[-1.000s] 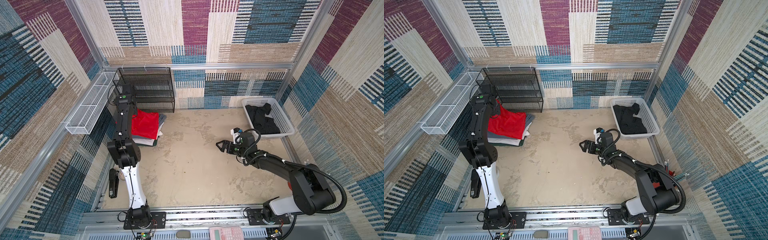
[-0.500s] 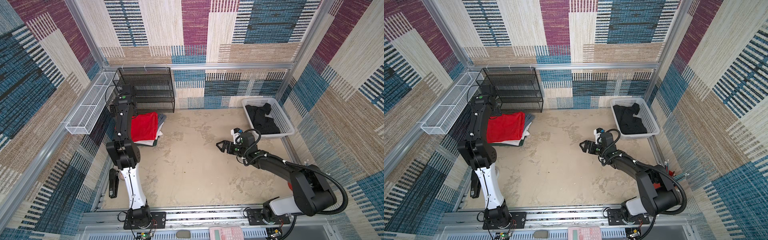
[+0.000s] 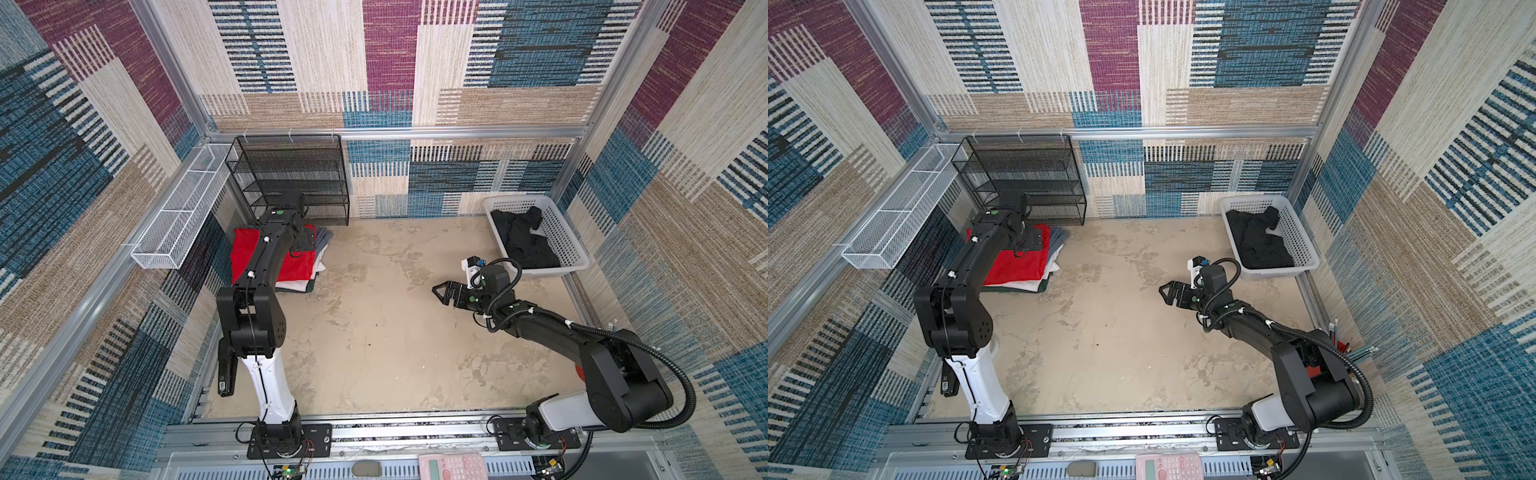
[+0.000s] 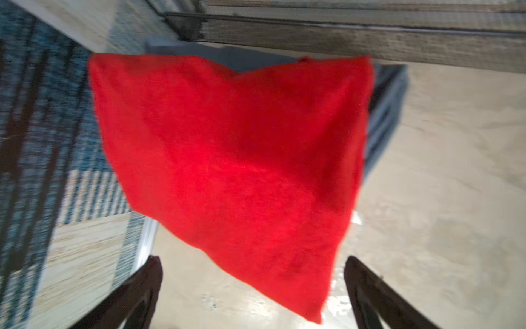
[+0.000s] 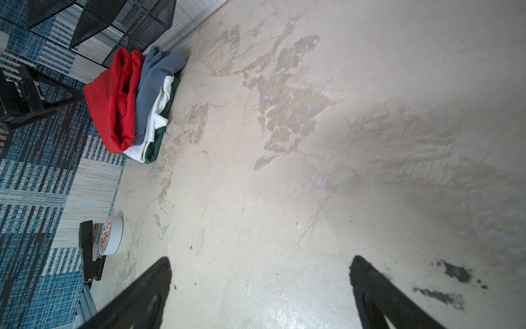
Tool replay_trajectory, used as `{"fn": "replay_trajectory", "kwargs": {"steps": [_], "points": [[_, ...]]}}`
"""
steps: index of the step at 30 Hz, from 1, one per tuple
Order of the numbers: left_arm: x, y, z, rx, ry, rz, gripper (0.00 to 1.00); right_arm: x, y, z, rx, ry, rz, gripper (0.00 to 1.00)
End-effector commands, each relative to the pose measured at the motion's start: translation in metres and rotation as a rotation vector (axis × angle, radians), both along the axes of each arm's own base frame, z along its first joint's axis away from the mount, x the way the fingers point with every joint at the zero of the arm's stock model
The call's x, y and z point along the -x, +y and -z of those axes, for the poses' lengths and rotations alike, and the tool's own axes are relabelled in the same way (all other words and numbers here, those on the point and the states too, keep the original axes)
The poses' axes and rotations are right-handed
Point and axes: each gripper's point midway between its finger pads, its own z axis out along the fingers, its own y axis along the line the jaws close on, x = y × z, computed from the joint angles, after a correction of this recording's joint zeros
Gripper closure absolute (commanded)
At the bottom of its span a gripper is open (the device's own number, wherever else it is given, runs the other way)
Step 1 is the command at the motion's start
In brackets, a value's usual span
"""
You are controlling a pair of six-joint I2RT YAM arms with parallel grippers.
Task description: Fold and stack the t-shirts
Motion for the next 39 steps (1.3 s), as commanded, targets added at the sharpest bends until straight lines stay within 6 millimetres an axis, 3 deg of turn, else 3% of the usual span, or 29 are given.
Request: {"fn": "replay_trajectory", "kwargs": {"steps": [1, 10, 17, 21, 24, 29, 35, 39], "points": [[-0.02, -0.029, 0.01, 0.107, -0.071, 0.013, 0.0, 0.0, 0.002, -0.005, -0.001, -0.018, -0.016, 0.02], [-0.03, -0.077, 0.067, 0.096, 0.079, 0.089, 0.0, 0.003, -0.008, -0.011, 0.041, -0.03, 0.012, 0.01], [-0.013, -0.13, 0.079, 0.179, 0.05, 0.187, 0.0, 0.002, -0.008, -0.016, 0.049, -0.027, 0.013, 0.01], [0.01, -0.144, 0.081, 0.203, 0.037, 0.198, 0.0, 0.0, -0.012, -0.019, 0.067, -0.031, 0.032, 0.01], [0.031, -0.138, 0.081, 0.209, 0.003, 0.17, 0.0, -0.002, -0.021, -0.021, 0.098, -0.043, 0.075, 0.01], [0.068, -0.111, 0.051, 0.174, -0.17, 0.134, 0.0, -0.009, -0.051, -0.028, 0.195, -0.089, 0.219, 0.01], [0.11, -0.079, 0.033, 0.088, -0.374, 0.128, 0.0, -0.01, -0.097, -0.067, 0.26, -0.296, 0.447, 0.01], [0.129, -0.052, 0.028, -0.015, -0.436, 0.081, 0.0, 0.002, -0.134, -0.086, 0.351, -0.461, 0.598, 0.01]]}}
